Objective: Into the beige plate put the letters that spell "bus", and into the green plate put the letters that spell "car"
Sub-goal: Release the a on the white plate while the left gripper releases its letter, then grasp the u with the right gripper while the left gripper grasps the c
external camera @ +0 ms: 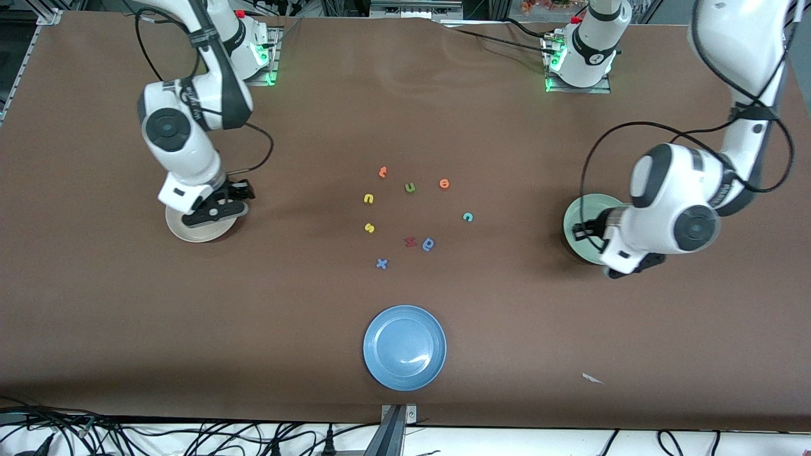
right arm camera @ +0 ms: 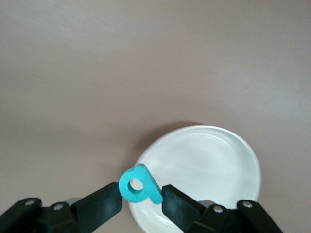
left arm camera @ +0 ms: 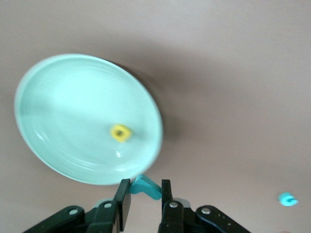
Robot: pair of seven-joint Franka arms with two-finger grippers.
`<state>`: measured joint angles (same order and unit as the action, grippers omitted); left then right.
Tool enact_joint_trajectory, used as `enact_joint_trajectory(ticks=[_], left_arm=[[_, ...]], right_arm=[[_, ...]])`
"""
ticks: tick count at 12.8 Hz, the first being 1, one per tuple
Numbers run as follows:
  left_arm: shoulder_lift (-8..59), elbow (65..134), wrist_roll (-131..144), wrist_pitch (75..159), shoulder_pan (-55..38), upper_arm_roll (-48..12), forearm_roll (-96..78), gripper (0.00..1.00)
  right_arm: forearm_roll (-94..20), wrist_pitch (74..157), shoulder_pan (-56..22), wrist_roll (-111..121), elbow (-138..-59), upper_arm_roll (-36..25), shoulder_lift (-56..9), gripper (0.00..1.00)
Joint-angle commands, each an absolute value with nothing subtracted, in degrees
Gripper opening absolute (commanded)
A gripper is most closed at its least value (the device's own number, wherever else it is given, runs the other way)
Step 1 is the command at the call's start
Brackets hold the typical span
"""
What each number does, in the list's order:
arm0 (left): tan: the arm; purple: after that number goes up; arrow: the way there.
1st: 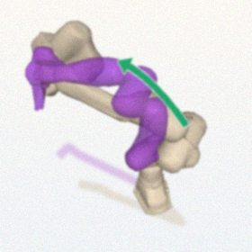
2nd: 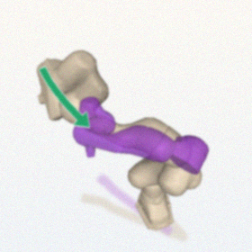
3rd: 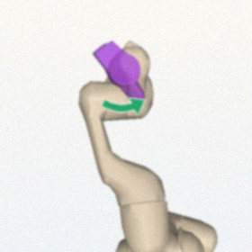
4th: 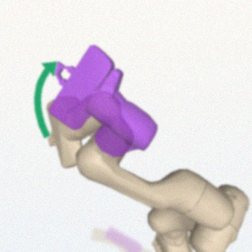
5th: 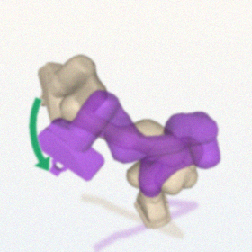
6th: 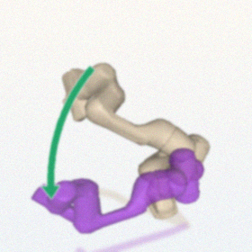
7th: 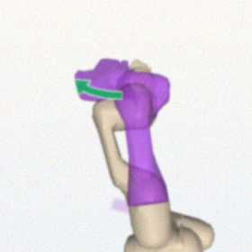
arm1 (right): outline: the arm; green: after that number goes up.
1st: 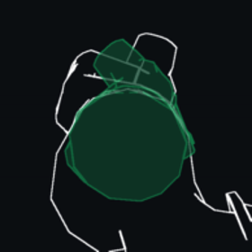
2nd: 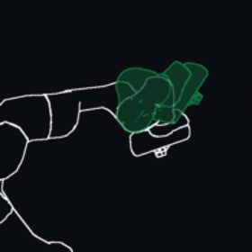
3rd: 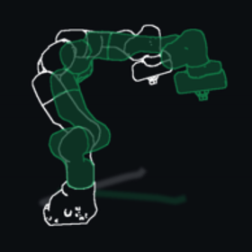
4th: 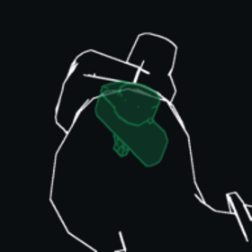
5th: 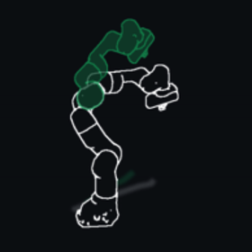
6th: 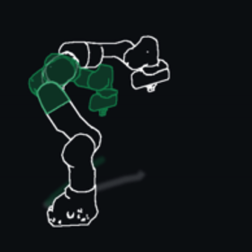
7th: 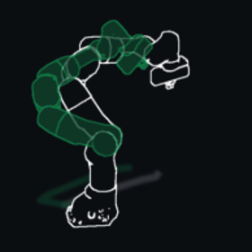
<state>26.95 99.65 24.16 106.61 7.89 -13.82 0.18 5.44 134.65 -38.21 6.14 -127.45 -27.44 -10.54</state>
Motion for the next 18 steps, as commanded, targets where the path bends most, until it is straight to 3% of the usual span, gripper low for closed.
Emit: enact_joint_trajectory(ticks=[1,5,7,9,10,11,12,16,18], left_arm=[[27.9,101.1,17.5,106.3,12.9,-14.5,4.6,0.11],[33.7,101.3,17.5,109.4,14.1,-14.4,9.8,0.11],[34.7,101.2,17.5,110.0,14.3,-14.4,9.8,0.24],[34.7,101.0,18.0,110.0,14.4,-14.5,9.8,0.63],[34.5,100.6,18.4,110.0,14.2,-14.5,9.7,1.00],[34.0,100.5,18.8,109.9,14.0,-14.7,9.1,1.00],[33.3,100.3,19.8,109.8,13.9,-15.0,9.0,1.00],[32.3,98.3,33.6,109.8,13.6,-22.7,8.9,1.00],[32.4,97.7,40.4,110.2,13.3,-26.9,8.5,1.00]], right_arm=[[0.5,133.9,-38.7,18.0,-130.0,-33.3,-9.2,0.31],[-4.4,138.5,-37.9,28.3,-133.3,-37.0,-10.4,0.31],[-4.6,141.2,-37.4,29.5,-134.8,-37.0,-10.8,0.32],[-4.6,143.3,-37.0,29.9,-135.9,-37.0,-11.3,0.35],[-4.6,143.3,-36.6,29.9,-135.8,-37.0,-11.5,0.55],[-4.7,143.3,-36.6,29.8,-135.8,-37.0,-11.4,0.86],[-6.1,143.2,-36.6,29.9,-135.7,-37.0,-11.4,0.99],[-7.6,142.8,-36.7,28.5,-135.4,-36.4,-11.3,1.00],[-10.0,142.7,-37.2,24.5,-134.6,-33.2,-11.3,1.00]])
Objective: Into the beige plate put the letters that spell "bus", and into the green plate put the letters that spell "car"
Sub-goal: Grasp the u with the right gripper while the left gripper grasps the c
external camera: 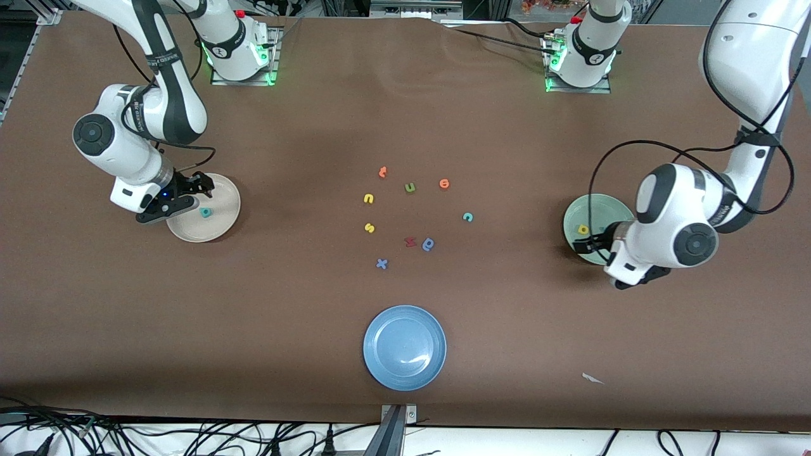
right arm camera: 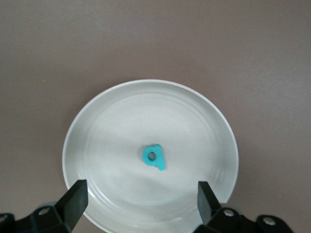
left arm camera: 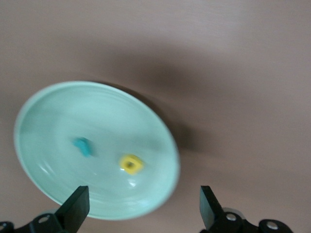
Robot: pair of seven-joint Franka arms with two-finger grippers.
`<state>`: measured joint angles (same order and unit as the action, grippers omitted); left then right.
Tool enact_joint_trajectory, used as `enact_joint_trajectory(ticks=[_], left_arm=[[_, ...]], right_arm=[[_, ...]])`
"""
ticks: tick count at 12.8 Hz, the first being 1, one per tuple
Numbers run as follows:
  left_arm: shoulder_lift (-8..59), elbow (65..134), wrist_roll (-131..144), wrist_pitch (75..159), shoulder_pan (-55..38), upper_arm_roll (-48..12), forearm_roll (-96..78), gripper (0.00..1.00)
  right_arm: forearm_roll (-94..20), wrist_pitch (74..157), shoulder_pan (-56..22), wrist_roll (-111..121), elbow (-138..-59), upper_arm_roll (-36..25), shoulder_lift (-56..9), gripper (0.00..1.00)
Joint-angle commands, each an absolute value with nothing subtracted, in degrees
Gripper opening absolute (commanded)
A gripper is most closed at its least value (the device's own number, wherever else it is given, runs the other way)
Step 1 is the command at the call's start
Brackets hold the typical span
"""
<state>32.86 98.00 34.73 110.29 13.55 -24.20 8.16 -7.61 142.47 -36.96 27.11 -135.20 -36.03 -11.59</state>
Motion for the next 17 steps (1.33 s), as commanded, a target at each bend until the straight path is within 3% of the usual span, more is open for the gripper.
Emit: enact_joint_trajectory(ticks=[1,8,12,14,17], left_arm=[[32.6,97.8,44.0,111.3,13.2,-28.7,7.0,1.00],[36.2,103.0,65.5,127.4,1.9,-30.0,5.4,0.94],[37.6,107.8,72.3,136.1,-1.7,-29.8,6.0,0.87],[39.1,107.8,76.8,139.4,-1.9,-29.4,6.1,0.79],[39.7,108.2,79.4,140.3,-2.7,-29.3,6.2,0.72]], right_arm=[[-10.2,142.7,-37.2,20.7,-134.0,-31.0,-11.3,1.00],[-9.8,142.6,-38.1,-9.4,-130.0,-15.0,-11.6,1.00],[-8.3,142.7,-46.8,-27.0,-125.7,-14.8,-16.2,1.00],[-6.4,142.8,-49.5,-34.0,-123.0,-14.8,-18.9,1.00],[-5.4,142.9,-53.2,-42.4,-117.7,-14.8,-24.5,1.00]])
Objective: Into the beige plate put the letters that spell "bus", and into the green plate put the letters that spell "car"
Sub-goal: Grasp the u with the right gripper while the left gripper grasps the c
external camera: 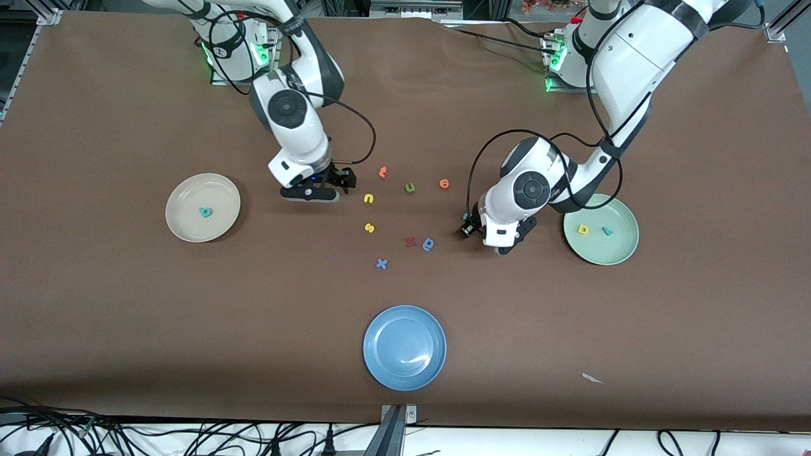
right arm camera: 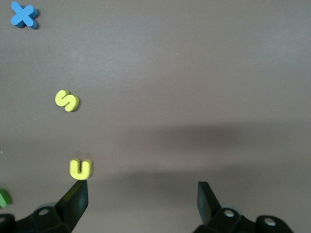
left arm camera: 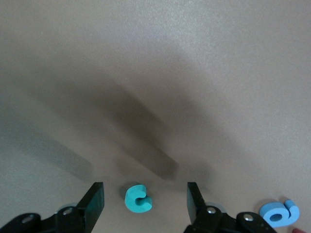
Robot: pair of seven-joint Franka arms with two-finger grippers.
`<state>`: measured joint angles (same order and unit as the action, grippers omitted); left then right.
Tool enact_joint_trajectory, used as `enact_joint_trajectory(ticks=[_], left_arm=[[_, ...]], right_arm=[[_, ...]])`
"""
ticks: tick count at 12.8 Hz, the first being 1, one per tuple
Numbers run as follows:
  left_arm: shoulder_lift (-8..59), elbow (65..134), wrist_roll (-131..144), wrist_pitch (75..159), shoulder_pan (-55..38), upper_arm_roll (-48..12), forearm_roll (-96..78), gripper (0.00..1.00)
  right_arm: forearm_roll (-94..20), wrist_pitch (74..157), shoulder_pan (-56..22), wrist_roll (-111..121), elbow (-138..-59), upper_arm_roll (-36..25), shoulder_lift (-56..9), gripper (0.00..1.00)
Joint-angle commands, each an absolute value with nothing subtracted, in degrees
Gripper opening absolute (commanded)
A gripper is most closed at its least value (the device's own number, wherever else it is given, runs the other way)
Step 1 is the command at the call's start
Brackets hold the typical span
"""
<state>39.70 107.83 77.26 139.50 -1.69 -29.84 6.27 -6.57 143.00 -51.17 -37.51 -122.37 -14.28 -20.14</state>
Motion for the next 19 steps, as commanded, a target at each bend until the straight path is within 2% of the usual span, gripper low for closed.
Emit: enact_joint_trajectory(ticks=[1,3,7,10,12,15,16,18,19], left_arm=[[40.2,108.3,80.1,140.3,-3.2,-29.0,6.8,0.70],[40.6,108.6,81.9,140.3,-3.5,-28.9,7.4,0.69],[40.5,109.2,83.2,140.0,-3.9,-29.0,7.4,0.66],[40.6,109.2,83.9,139.9,-4.0,-29.0,7.4,0.43],[40.6,109.2,83.9,139.7,-4.0,-29.0,7.4,0.37],[40.5,108.8,83.1,139.6,-3.6,-28.9,7.4,0.20],[40.2,108.4,83.1,139.1,-3.2,-28.9,7.6,0.15],[38.9,107.3,82.4,138.4,-2.0,-28.9,9.3,0.13],[37.8,107.1,81.4,137.6,-0.8,-29.2,9.5,0.12]], right_arm=[[-5.4,142.9,-54.1,-45.1,-115.8,-14.8,-26.4,1.00],[-5.4,143.0,-56.1,-48.4,-113.0,-14.8,-29.7,1.00],[-5.4,144.7,-56.4,-49.2,-110.9,-14.7,-31.9,1.00],[-5.4,146.4,-57.3,-50.4,-110.9,-14.7,-33.5,1.00],[-5.3,148.6,-57.9,-50.8,-111.4,-14.7,-34.7,0.99],[-5.3,149.1,-58.2,-50.9,-111.7,-14.7,-35.0,0.98],[-5.3,149.1,-58.2,-50.9,-112.0,-14.7,-35.0,0.94],[-5.3,149.8,-58.3,-50.9,-112.6,-14.7,-35.0,0.82],[-5.2,150.8,-58.3,-50.9,-113.3,-14.7,-35.0,0.71]])
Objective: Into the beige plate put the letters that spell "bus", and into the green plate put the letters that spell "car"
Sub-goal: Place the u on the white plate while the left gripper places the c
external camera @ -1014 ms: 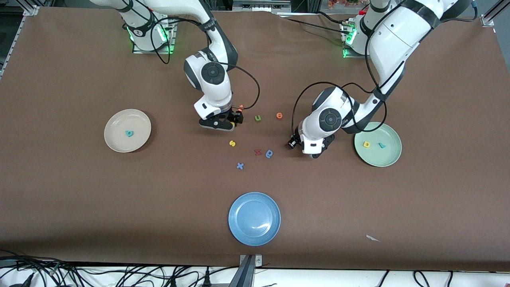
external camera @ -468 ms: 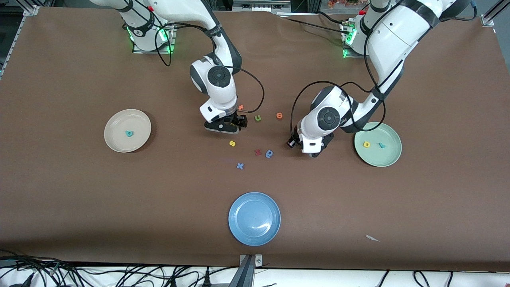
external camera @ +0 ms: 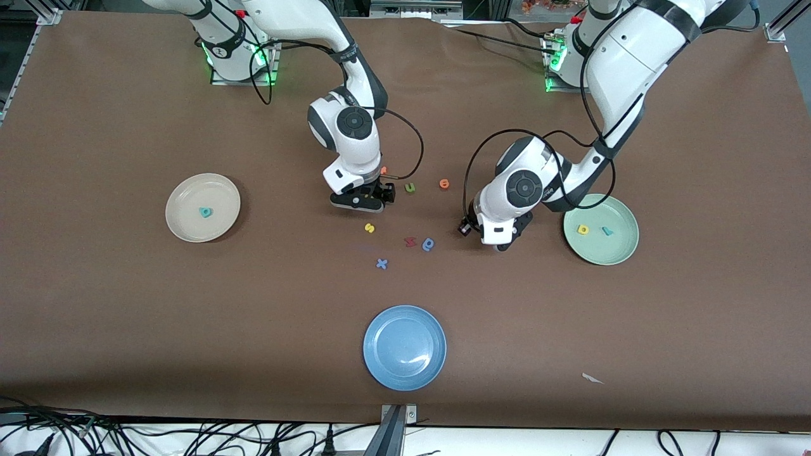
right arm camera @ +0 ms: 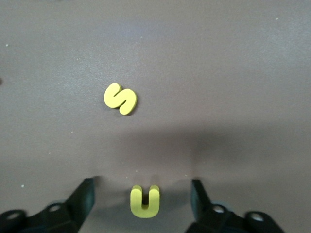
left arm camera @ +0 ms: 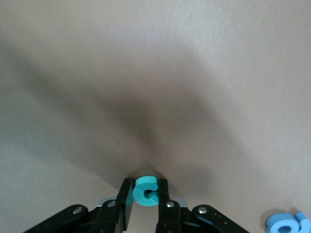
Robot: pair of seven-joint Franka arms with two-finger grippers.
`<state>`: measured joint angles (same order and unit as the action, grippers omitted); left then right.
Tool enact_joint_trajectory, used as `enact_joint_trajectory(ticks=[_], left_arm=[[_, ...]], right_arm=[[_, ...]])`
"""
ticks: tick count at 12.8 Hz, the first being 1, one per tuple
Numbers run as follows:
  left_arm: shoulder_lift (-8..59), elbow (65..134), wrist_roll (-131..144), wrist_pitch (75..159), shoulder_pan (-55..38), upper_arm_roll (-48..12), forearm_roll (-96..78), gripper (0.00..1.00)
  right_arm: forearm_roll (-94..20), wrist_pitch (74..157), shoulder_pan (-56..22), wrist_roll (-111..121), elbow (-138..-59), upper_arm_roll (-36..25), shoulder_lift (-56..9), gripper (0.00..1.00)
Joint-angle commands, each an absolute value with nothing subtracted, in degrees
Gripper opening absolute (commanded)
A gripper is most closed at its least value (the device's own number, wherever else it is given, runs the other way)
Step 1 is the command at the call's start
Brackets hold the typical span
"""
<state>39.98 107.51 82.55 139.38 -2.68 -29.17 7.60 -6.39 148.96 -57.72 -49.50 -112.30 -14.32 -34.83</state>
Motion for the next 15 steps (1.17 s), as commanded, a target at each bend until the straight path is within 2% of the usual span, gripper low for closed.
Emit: enact_joint_trajectory(ticks=[1,3,4,7,8,10,12,15], left_arm=[[36.1,106.5,79.5,136.1,0.3,-29.3,9.4,0.12],[33.9,103.8,73.9,128.5,3.5,-29.8,9.0,0.12],[33.1,102.1,70.0,123.7,4.9,-29.8,8.7,0.12],[30.9,99.8,57.5,114.5,11.1,-29.8,8.6,0.12],[30.2,99.8,52.0,111.8,13.6,-29.8,8.6,0.12],[30.0,100.4,42.3,107.3,18.3,-29.7,9.0,0.12],[30.3,102.2,35.5,107.2,22.0,-29.5,9.5,0.12],[30.9,106.8,30.9,108.3,25.3,-29.5,14.2,0.13]], right_arm=[[-5.2,152.0,-58.3,-50.8,-114.1,-14.7,-34.9,0.61],[-5.2,153.1,-58.3,-50.8,-115.0,-14.7,-34.8,0.45],[-5.1,153.1,-58.3,-50.8,-115.0,-14.7,-34.7,0.42],[-5.0,153.1,-58.3,-50.7,-115.1,-14.7,-34.5,0.21],[-5.0,153.0,-58.3,-50.6,-115.1,-14.7,-34.5,0.09],[-5.0,152.8,-58.3,-50.2,-115.3,-14.7,-34.0,0.00],[-5.0,151.4,-58.3,-46.9,-115.4,-15.7,-32.0,0.00],[-5.0,141.5,-58.3,-37.7,-115.2,-20.1,-27.4,0.00]])
